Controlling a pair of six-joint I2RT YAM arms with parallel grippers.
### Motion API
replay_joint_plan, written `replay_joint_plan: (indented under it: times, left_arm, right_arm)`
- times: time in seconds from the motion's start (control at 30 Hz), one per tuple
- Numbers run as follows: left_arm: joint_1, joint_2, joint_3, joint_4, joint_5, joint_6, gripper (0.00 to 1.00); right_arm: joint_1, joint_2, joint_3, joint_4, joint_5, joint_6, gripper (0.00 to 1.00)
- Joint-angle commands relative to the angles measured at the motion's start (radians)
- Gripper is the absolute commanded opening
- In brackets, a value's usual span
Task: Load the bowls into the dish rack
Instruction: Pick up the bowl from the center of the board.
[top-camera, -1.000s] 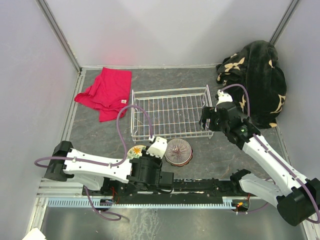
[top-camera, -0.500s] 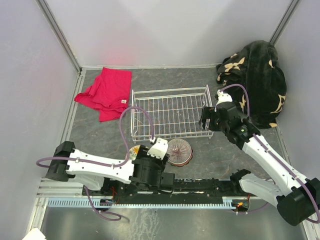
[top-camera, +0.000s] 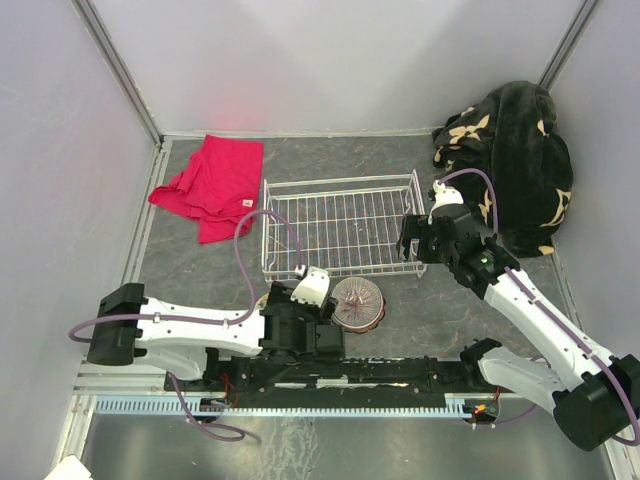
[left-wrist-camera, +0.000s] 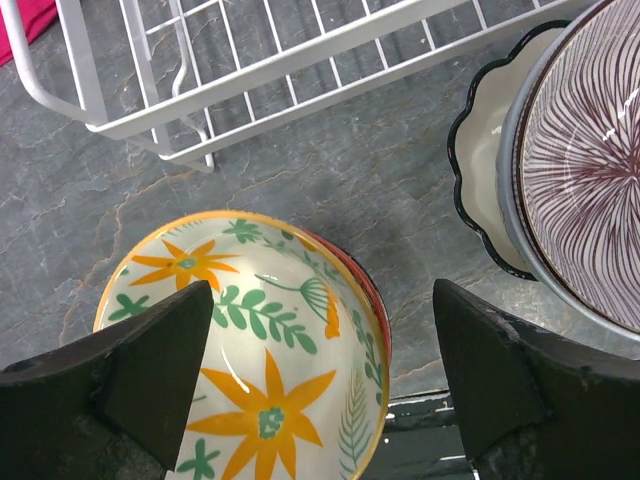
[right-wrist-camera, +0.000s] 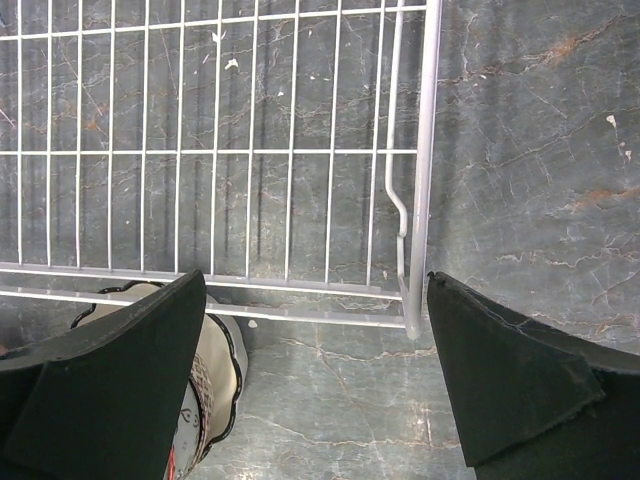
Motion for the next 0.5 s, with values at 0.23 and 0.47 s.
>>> replay_joint_plan:
  times: [0.23, 0.47]
  left_arm:
    - [0.053, -0.002, -0.03, 0.138, 0.036, 0.107, 0.58]
    - [0.053, -0.02, -0.019, 0.141, 0.058, 0.122, 0.11]
  right_arm:
    - [-0.001, -0.005, 0.002, 0.043, -0.004, -0.007, 0.98]
    - [-0.001, -0.003, 0.002, 0.043, -0.004, -0.008, 0.97]
